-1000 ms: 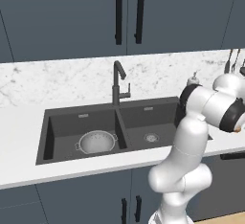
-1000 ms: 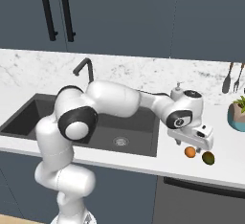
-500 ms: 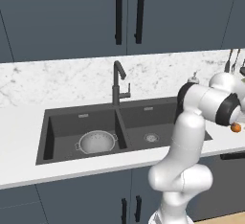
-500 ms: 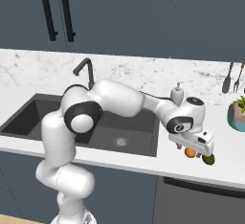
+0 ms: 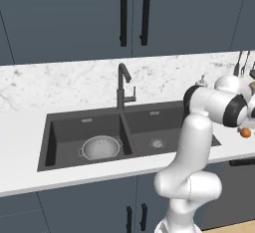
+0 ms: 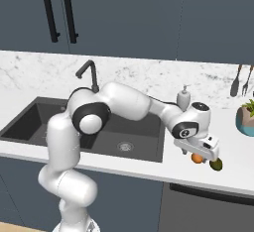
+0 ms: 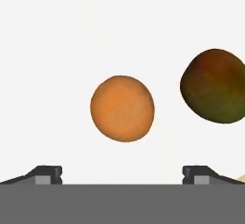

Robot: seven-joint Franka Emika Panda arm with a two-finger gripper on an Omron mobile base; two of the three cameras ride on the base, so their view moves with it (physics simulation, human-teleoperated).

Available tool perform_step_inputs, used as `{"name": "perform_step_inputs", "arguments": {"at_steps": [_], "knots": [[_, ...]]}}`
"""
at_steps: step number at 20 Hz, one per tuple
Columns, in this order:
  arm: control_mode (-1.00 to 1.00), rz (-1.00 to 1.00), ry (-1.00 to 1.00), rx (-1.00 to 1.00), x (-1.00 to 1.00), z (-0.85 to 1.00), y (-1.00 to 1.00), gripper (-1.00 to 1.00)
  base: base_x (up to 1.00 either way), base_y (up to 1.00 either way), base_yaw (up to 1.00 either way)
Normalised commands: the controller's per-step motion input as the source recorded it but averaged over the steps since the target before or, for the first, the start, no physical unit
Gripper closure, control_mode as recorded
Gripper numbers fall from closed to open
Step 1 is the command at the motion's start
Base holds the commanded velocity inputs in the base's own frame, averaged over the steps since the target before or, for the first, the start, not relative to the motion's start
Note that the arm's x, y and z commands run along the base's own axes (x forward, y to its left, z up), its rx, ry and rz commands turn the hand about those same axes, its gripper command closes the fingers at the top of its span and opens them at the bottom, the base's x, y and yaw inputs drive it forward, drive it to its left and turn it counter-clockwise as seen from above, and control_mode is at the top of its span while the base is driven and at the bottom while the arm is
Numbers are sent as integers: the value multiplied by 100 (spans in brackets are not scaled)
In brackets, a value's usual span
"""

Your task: Put the colander in the sink, put the mango, tangerine in the colander, and turn on the sink faucet and pour water over the colander.

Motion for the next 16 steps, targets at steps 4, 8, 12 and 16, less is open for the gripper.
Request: {"name": "perform_step_inputs", "arguments": {"at_steps": [4,8,12,16], "knots": [[-100,-1,0,0,30,-21,0,-100,0,0,0],[-100,-4,0,0,16,-26,-1,-100,0,0,0],[-100,-4,0,0,15,-28,-1,-100,0,0,0],[-100,-3,0,0,15,-22,-2,-100,0,0,0]]}}
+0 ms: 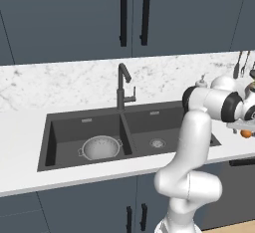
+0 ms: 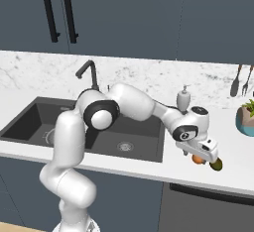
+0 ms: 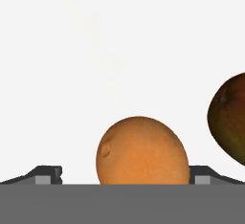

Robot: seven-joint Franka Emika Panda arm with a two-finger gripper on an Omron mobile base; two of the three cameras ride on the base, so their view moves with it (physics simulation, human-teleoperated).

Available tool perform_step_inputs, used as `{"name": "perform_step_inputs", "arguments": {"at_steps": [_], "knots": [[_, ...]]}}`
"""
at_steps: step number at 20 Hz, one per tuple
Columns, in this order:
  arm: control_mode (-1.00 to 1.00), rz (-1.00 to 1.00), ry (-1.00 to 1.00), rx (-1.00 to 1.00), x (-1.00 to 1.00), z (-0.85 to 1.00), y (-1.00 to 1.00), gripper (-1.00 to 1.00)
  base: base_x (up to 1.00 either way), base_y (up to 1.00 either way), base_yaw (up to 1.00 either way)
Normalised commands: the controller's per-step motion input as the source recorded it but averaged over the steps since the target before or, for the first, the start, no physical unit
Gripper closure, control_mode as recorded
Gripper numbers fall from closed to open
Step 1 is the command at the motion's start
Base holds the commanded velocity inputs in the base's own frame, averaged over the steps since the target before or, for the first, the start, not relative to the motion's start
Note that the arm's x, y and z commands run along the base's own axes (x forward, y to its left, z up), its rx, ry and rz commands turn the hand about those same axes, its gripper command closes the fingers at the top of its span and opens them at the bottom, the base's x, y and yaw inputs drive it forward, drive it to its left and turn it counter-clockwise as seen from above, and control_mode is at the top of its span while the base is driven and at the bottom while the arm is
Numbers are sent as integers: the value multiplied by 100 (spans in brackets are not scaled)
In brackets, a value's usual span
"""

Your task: Put the colander in the sink, put the mango, tangerine in the colander, and turn on the sink faucet and pour water over the colander.

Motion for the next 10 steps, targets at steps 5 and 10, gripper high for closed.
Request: {"name": "perform_step_inputs", "arguments": {"at_steps": [5,10], "knots": [[-100,-4,0,0,15,-16,-11,-100,0,0,0],[-100,-3,0,0,0,-18,-5,-100,0,0,0]]}}
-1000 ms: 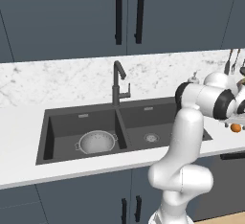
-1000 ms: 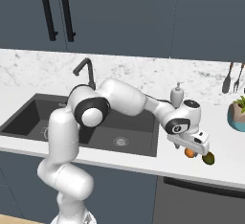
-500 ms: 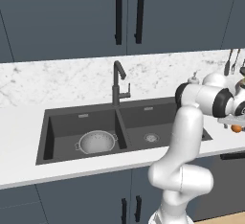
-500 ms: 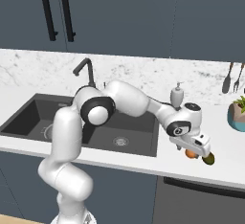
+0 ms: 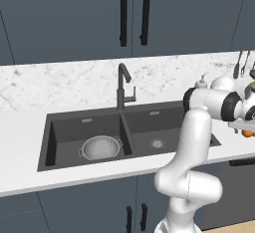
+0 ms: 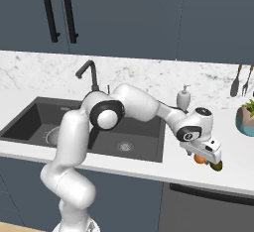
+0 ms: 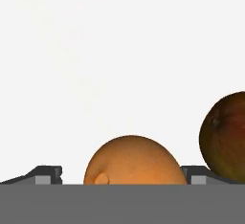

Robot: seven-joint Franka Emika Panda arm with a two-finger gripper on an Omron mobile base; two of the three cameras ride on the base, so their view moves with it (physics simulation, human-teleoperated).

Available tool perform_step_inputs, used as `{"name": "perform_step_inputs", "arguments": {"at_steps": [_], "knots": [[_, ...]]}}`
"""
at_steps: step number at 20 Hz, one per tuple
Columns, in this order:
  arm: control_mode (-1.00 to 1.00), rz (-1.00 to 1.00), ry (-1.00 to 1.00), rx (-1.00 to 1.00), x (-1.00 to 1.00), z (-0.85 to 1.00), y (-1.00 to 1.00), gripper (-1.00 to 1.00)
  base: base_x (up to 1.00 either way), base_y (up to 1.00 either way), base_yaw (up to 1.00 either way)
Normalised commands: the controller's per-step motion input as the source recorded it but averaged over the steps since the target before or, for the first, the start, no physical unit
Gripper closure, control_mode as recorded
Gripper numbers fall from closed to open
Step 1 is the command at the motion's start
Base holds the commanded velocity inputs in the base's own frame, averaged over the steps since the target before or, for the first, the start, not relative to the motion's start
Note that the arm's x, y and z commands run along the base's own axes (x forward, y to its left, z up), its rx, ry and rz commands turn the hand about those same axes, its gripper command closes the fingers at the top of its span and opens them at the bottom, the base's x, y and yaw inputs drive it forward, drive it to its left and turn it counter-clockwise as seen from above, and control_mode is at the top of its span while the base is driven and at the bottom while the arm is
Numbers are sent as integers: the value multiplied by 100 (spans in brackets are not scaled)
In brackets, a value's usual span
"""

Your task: Put the colander in the sink, put the mango, tangerine in the colander, and turn on the sink faucet and pour water over the colander.

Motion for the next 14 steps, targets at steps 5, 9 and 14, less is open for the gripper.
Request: {"name": "perform_step_inputs", "arguments": {"at_steps": [5,9,14], "knots": [[-100,0,0,0,0,-13,0,100,0,0,0],[-100,0,-1,0,-24,0,10,100,0,0,0],[-100,0,-11,1,-54,16,64,100,0,0,0]]}}
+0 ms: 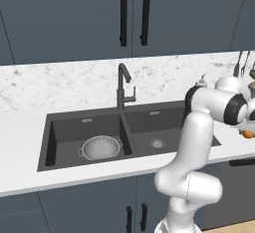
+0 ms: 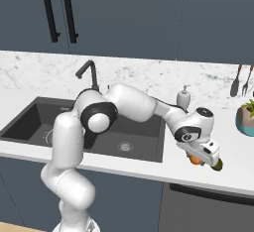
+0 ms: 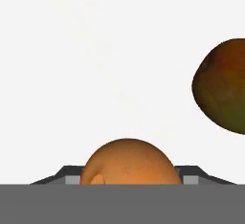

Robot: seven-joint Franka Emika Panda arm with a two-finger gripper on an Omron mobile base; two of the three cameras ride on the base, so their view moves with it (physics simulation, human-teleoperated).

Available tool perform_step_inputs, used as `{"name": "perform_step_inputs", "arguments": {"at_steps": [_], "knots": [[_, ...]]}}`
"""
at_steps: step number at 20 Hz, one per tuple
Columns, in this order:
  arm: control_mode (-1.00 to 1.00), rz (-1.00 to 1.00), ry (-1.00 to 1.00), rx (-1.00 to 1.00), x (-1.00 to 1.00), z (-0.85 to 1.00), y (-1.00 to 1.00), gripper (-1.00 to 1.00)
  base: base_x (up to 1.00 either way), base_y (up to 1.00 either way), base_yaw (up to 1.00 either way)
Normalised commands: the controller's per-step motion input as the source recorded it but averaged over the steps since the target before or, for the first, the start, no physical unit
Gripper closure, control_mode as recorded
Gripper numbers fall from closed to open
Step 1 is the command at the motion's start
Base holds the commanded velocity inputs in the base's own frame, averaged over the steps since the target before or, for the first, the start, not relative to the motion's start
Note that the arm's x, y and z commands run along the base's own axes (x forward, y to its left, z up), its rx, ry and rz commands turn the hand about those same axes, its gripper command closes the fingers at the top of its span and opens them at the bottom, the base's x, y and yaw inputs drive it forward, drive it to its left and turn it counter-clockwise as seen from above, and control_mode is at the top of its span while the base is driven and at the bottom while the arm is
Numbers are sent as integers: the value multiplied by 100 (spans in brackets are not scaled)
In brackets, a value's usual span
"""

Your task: Put the colander in the sink, put the mango, tangerine in the colander, and turn on the sink faucet and pour water over the colander.

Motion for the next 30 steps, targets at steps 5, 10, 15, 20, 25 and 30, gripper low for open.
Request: {"name": "perform_step_inputs", "arguments": {"at_steps": [5,10,15,20,25,30], "knots": [[-100,0,-28,0,-41,43,100,100,0,0,0],[-100,0,-24,0,-4,42,100,100,0,0,0],[-100,0,-15,-1,0,36,100,100,0,0,0],[-100,0,-5,-3,0,43,100,100,0,0,0],[-100,1,1,-3,0,54,100,100,0,0,0],[-100,2,2,-6,-5,39,100,100,0,0,0]]}}
